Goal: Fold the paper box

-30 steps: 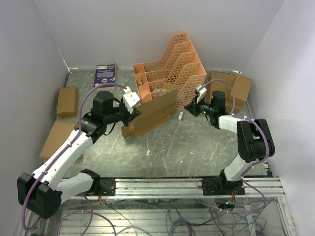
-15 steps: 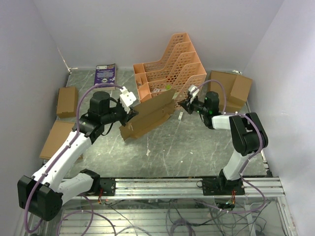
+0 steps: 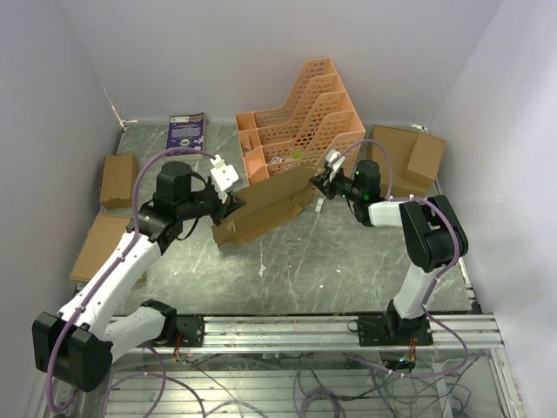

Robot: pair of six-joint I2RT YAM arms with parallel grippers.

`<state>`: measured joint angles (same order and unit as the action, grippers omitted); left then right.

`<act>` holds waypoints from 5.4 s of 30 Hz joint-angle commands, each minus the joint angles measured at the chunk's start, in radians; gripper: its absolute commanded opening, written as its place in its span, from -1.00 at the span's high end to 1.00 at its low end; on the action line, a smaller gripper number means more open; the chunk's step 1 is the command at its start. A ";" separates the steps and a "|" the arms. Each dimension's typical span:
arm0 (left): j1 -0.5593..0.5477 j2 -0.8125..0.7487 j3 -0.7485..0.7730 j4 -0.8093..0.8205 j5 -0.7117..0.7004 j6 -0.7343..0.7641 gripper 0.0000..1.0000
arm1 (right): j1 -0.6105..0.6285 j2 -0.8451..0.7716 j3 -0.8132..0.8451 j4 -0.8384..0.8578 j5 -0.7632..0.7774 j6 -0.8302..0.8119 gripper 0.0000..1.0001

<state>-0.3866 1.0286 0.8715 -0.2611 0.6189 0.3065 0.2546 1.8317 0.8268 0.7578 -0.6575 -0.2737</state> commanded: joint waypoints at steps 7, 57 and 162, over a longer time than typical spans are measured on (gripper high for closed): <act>0.042 0.029 -0.001 -0.035 0.054 0.001 0.86 | 0.003 -0.021 -0.014 -0.006 -0.244 -0.096 1.00; 0.041 0.016 -0.046 -0.001 0.086 -0.012 0.86 | 0.045 -0.004 -0.012 -0.042 -0.360 0.104 0.32; 0.114 -0.142 -0.043 -0.127 -0.314 -0.631 -0.68 | 0.123 -0.095 0.340 -1.598 0.345 -0.311 0.90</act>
<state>-0.2771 0.8555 0.8513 -0.3874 0.3347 -0.2893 0.3725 1.7374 1.2076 -0.8780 -0.3824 -0.5869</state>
